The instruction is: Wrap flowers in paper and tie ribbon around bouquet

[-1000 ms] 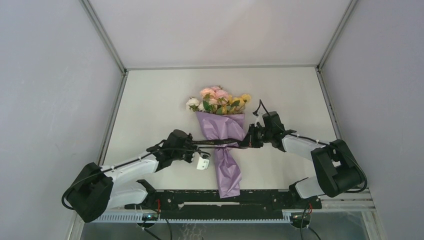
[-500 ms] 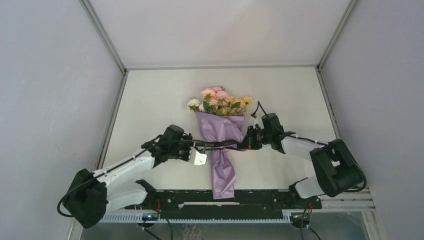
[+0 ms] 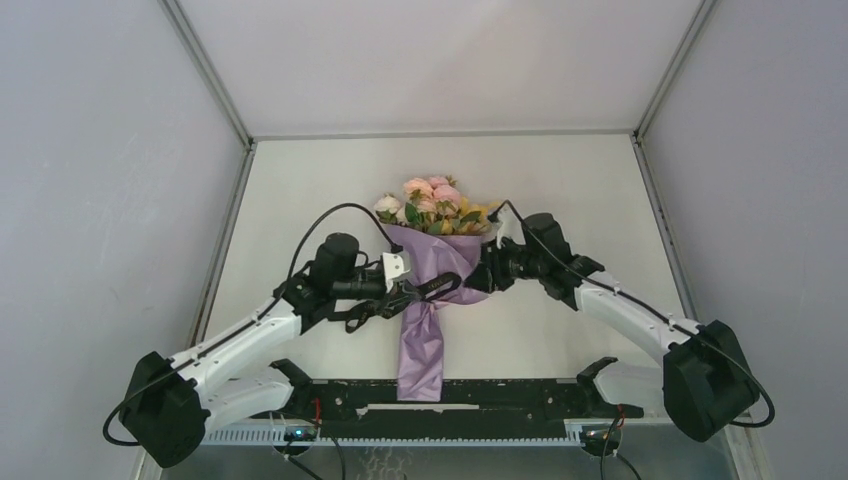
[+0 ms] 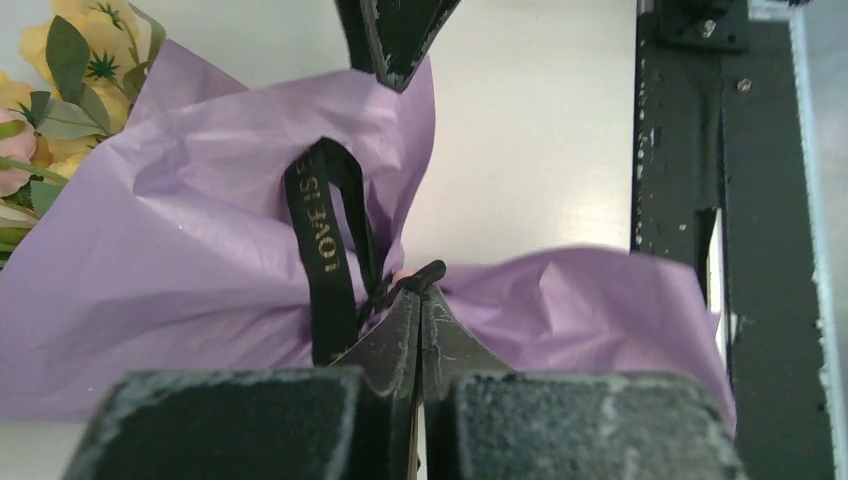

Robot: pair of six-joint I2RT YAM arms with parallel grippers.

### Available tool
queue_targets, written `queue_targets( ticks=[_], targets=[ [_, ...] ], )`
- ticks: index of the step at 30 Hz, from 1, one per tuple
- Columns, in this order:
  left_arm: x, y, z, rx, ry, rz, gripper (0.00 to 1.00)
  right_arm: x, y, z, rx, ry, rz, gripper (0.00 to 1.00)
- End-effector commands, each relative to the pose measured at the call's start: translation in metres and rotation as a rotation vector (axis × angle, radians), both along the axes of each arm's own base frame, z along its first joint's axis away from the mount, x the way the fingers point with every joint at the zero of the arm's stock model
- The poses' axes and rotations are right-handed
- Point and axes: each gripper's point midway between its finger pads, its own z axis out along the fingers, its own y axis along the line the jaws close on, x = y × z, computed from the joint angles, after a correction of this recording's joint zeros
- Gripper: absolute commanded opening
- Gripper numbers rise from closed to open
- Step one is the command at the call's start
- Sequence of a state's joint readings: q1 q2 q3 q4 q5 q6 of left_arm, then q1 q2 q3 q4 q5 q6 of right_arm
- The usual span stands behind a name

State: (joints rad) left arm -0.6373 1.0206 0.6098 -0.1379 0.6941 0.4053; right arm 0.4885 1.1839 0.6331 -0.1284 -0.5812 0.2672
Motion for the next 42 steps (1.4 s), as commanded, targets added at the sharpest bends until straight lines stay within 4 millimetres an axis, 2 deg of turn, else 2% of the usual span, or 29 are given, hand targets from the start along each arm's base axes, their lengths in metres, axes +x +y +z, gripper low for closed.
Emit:
queue_targets(
  ticks=[1, 4, 8, 10, 13, 16, 21, 24, 25, 30, 31, 35, 38, 42],
  targets=[
    [0.0, -0.018, 0.033, -0.181, 0.057, 0.03, 0.0, 0.016, 0.027, 0.032, -0.023, -0.214, 0.134, 0.43],
    [0.004, -0.018, 0.034, -0.197, 0.05, 0.055, 0.0, 0.025, 0.044, 0.033, -0.044, -0.237, 0.203, 0.44],
    [0.004, -0.016, 0.027, -0.184, 0.05, 0.066, 0.0, 0.035, 0.067, 0.023, -0.07, -0.253, 0.302, 0.47],
    [0.004, -0.014, 0.025, -0.174, 0.055, 0.072, 0.0, 0.038, 0.079, 0.022, -0.071, -0.245, 0.353, 0.55],
    [0.003, -0.012, 0.022, -0.166, 0.055, 0.072, 0.0, 0.038, 0.089, 0.008, -0.119, -0.227, 0.419, 0.62],
    [0.003, -0.011, 0.02, -0.158, 0.053, 0.071, 0.0, 0.035, 0.09, -0.009, -0.161, -0.189, 0.481, 0.62],
    [0.003, -0.009, 0.015, -0.146, 0.049, 0.072, 0.0, 0.026, 0.082, -0.036, -0.228, -0.107, 0.535, 0.61],
    [0.005, -0.008, 0.013, -0.136, 0.044, 0.081, 0.0, 0.019, 0.077, -0.04, -0.245, -0.077, 0.554, 0.56],
    [0.006, -0.007, 0.013, -0.133, 0.042, 0.084, 0.0, 0.017, 0.075, -0.04, -0.25, -0.069, 0.557, 0.51],
    [0.008, -0.004, 0.005, -0.108, 0.033, 0.095, 0.0, 0.014, 0.074, -0.024, -0.222, -0.055, 0.528, 0.13],
    [0.01, -0.003, 0.003, -0.101, 0.028, 0.104, 0.0, 0.012, 0.074, -0.019, -0.215, -0.053, 0.521, 0.09],
    [0.023, 0.005, -0.009, -0.06, -0.028, 0.156, 0.0, 0.011, 0.068, 0.004, -0.172, -0.091, 0.449, 0.0],
    [0.036, 0.012, -0.015, -0.025, -0.085, 0.193, 0.0, 0.016, 0.056, 0.026, -0.086, -0.106, 0.329, 0.0],
    [0.04, 0.012, -0.015, -0.02, -0.116, 0.184, 0.0, 0.028, 0.033, 0.057, 0.082, -0.147, 0.15, 0.0]
  ],
)
